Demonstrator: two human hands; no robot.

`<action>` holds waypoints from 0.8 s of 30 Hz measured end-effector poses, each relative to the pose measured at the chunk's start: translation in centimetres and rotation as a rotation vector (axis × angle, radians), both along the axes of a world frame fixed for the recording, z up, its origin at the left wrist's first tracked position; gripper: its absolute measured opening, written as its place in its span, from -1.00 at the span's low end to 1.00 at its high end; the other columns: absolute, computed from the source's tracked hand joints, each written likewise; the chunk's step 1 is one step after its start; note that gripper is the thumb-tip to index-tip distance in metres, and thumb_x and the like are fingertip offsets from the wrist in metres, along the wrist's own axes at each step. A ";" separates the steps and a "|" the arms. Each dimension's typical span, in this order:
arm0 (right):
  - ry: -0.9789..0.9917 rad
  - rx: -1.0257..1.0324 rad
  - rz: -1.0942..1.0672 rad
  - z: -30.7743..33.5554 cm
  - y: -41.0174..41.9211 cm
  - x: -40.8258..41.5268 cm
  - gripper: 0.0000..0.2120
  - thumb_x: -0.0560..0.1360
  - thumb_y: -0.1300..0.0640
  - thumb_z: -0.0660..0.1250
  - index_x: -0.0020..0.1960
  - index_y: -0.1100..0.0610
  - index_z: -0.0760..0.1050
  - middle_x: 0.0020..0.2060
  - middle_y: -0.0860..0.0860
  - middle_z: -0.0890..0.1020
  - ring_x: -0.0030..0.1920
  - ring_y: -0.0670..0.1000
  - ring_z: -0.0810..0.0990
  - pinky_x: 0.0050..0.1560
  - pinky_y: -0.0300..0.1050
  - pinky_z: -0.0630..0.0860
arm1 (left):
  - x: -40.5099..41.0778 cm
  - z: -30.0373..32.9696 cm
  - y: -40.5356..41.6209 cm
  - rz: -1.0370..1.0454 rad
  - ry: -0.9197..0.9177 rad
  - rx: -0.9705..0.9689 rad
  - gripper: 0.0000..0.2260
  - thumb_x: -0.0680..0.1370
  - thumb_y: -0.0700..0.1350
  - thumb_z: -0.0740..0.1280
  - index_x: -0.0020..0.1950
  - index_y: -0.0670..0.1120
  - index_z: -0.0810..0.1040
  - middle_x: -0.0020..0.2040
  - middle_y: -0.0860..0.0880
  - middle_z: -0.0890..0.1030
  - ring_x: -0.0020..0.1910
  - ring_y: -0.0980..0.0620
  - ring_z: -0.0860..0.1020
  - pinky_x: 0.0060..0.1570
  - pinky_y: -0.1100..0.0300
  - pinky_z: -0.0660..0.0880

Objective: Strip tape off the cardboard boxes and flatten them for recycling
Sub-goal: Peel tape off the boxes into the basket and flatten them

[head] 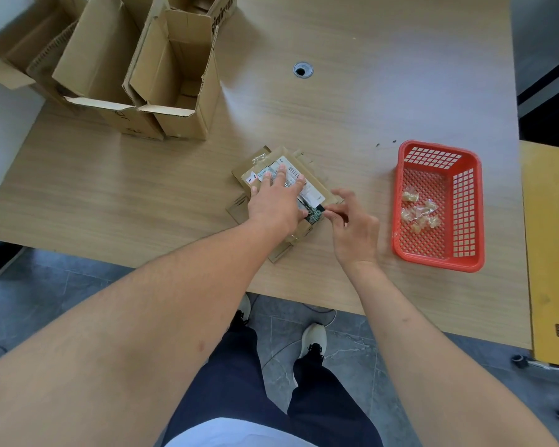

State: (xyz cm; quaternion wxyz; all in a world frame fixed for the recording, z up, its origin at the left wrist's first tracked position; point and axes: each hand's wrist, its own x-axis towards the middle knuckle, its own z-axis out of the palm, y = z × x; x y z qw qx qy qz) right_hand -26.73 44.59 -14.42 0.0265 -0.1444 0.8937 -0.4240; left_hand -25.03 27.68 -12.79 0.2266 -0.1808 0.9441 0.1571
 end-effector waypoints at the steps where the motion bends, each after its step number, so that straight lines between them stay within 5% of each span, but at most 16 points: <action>1: 0.017 0.004 0.037 -0.1 -0.1 -0.3 -0.75 0.50 0.31 0.47 0.15 0.11 0.65 -0.09 -0.07 0.74 -0.09 -0.18 0.66 0.06 -0.13 0.59 | 0.0 0.0 0.0 -0.002 -0.001 0.001 -0.30 0.63 0.21 0.29 0.66 0.21 -0.03 0.67 -0.05 -0.15 0.64 -0.19 -0.10 0.56 -0.22 0.05; 4: -0.003 0.005 0.091 -0.6 -0.6 -0.6 -0.84 0.46 0.29 0.54 0.03 0.18 0.72 0.02 0.03 0.69 -0.15 -0.08 0.66 -0.01 -0.30 0.58 | 0.0 0.0 0.1 -0.017 -0.008 -0.013 -0.30 0.63 0.22 0.27 0.66 0.20 -0.05 0.67 -0.06 -0.15 0.64 -0.19 -0.10 0.56 -0.21 0.06; 7: -0.122 0.036 0.116 -1.0 -0.8 -0.7 -0.70 0.36 0.25 0.63 0.08 0.19 0.72 0.00 0.03 0.58 -0.19 -0.09 0.60 -0.07 -0.41 0.51 | 0.0 0.0 -0.1 -0.020 -0.007 -0.021 -0.30 0.63 0.23 0.26 0.66 0.20 -0.05 0.67 -0.05 -0.16 0.64 -0.18 -0.10 0.57 -0.21 0.06; 12: -0.051 0.081 0.095 -0.5 -1.4 -0.7 -0.82 0.42 0.32 0.55 -0.01 0.15 0.75 -0.14 -0.01 0.72 -0.19 -0.19 0.57 -0.09 -0.51 0.40 | 0.1 0.0 -0.1 -0.021 -0.006 -0.013 -0.30 0.62 0.24 0.26 0.65 0.22 -0.04 0.67 -0.03 -0.16 0.64 -0.17 -0.10 0.57 -0.21 0.07; 16: -0.098 0.119 0.074 0.2 -1.6 -0.7 -0.92 0.45 0.28 0.50 -0.10 0.14 0.69 -0.22 -0.06 0.71 -0.17 -0.07 0.62 -0.10 -0.23 0.50 | 0.2 0.0 -0.1 -0.029 0.003 -0.023 -0.29 0.62 0.26 0.26 0.65 0.22 -0.04 0.68 -0.04 -0.15 0.64 -0.18 -0.09 0.56 -0.21 0.07; 19: -0.316 0.046 -0.040 0.4 -1.8 -0.7 -0.90 0.46 0.26 0.52 -0.15 0.08 0.69 -0.27 -0.13 0.69 -0.21 -0.11 0.63 -0.08 -0.31 0.55 | 0.2 -0.1 -0.1 -0.032 0.007 -0.032 -0.29 0.62 0.26 0.26 0.65 0.22 -0.05 0.68 -0.04 -0.15 0.64 -0.18 -0.08 0.56 -0.21 0.09; 24: -0.499 -0.083 -0.200 0.3 -1.3 -0.7 -0.83 0.42 0.24 0.58 -0.24 0.01 0.68 -0.32 -0.03 0.72 -0.27 0.00 0.71 -0.07 0.10 0.70 | 0.2 -0.1 0.0 -0.031 0.003 -0.031 -0.30 0.62 0.25 0.26 0.65 0.22 -0.05 0.68 -0.05 -0.15 0.64 -0.18 -0.08 0.57 -0.21 0.08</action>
